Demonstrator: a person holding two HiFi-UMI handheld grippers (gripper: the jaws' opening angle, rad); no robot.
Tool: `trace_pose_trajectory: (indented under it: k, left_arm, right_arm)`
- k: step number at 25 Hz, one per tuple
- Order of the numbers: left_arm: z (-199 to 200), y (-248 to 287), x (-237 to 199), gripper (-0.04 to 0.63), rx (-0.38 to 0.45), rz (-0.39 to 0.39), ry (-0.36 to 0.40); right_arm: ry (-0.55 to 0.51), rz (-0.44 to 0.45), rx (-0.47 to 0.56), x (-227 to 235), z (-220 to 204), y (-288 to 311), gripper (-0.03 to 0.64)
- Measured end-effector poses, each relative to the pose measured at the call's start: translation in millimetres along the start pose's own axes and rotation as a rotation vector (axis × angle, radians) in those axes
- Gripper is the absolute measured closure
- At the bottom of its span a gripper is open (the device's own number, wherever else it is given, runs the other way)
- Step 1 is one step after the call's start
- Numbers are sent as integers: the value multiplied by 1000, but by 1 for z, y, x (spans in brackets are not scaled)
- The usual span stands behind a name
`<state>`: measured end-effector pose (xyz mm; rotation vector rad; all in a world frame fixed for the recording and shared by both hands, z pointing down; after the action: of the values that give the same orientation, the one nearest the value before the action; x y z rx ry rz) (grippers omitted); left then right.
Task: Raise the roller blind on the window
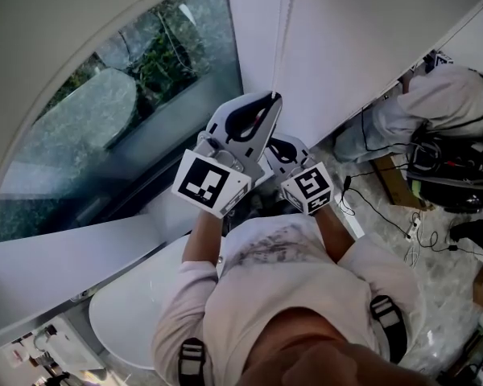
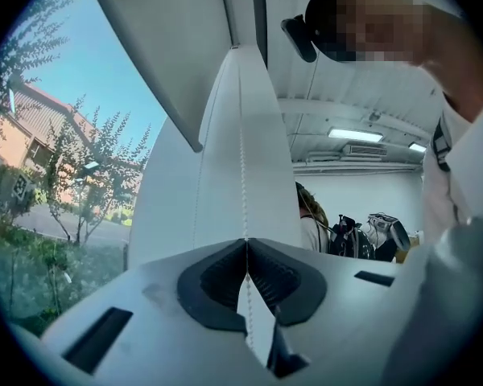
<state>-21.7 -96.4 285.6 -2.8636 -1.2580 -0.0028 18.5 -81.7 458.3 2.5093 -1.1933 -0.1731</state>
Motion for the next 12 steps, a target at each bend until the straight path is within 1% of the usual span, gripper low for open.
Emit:
trace_pose_trajectory:
  k: [12]
  left_arm:
    - [-53,-1,-3,583,-72,11,-87]
  right_arm:
    - [24,24,-124,1,-46,21,555]
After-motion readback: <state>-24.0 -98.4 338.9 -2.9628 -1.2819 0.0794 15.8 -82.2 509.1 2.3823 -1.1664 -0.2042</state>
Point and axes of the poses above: the fingertips, and each gripper's own axes: y forward along the fingers, x to its right, z out of its top, the point moved 4 cm from there along -y, backward along the fingers, and after that the axes turned 9 degrees about -x, right-handed, at the moved point
